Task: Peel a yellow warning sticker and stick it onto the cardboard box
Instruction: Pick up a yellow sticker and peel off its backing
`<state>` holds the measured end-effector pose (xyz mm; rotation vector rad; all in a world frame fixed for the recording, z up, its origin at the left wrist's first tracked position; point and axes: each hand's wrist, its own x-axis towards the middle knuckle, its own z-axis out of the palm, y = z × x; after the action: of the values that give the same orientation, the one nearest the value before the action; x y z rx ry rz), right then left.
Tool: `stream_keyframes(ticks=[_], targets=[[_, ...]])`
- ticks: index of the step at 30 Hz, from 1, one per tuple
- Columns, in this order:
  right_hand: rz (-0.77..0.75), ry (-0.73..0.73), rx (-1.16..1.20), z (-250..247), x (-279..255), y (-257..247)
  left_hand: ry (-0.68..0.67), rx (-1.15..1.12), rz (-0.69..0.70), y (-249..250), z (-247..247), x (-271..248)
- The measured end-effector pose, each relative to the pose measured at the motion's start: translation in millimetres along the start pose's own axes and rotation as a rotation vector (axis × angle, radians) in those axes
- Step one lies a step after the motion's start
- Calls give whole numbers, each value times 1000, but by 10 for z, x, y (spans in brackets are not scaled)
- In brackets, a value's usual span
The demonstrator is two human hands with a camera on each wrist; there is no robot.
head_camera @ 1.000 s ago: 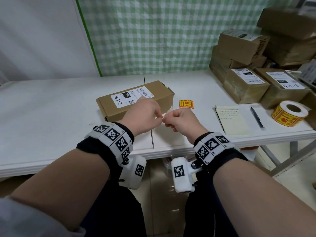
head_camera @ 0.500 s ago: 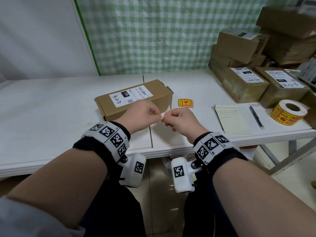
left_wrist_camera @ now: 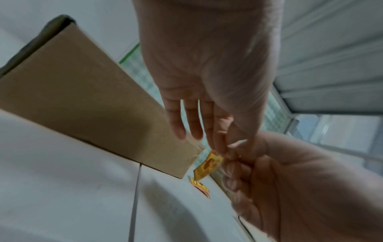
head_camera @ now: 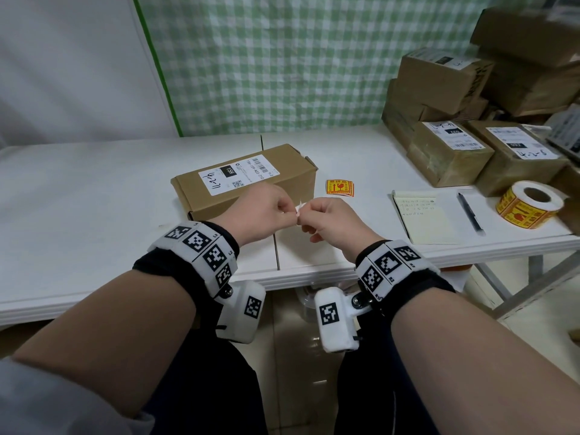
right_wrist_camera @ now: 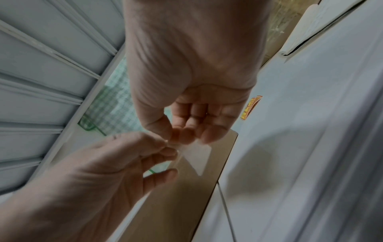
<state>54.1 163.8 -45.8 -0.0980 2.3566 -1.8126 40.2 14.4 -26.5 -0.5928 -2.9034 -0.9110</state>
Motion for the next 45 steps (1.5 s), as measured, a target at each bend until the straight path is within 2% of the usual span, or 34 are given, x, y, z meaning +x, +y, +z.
stream_keyframes(ticks=[5, 9, 12, 16, 21, 27, 36, 42, 45], targets=[[60, -121, 275, -60, -4, -38, -27, -569, -198, 10, 5, -24], [78, -174, 402, -77, -18, -75, -59, -784, -264, 63, 14, -19], [72, -150, 415, -85, -24, -92, -75, -805, -275, 77, -5, -13], [54, -148, 304, -72, -25, -103, -97, -759, -272, 91, -28, -9], [31, -141, 282, -55, -20, -113, -91, -898, -311, 113, -42, -11], [16, -145, 318, -58, -14, -141, -148, -870, -250, 75, -32, -14], [-47, -222, 465, -141, -24, -212, -257, -1203, -198, 8, -80, 17], [-42, -228, 620, -158, -31, -199, -254, -1415, -175, 35, -74, 27], [-30, -204, 676, -169, -33, -200, -226, -1437, -188, 46, -71, 48]])
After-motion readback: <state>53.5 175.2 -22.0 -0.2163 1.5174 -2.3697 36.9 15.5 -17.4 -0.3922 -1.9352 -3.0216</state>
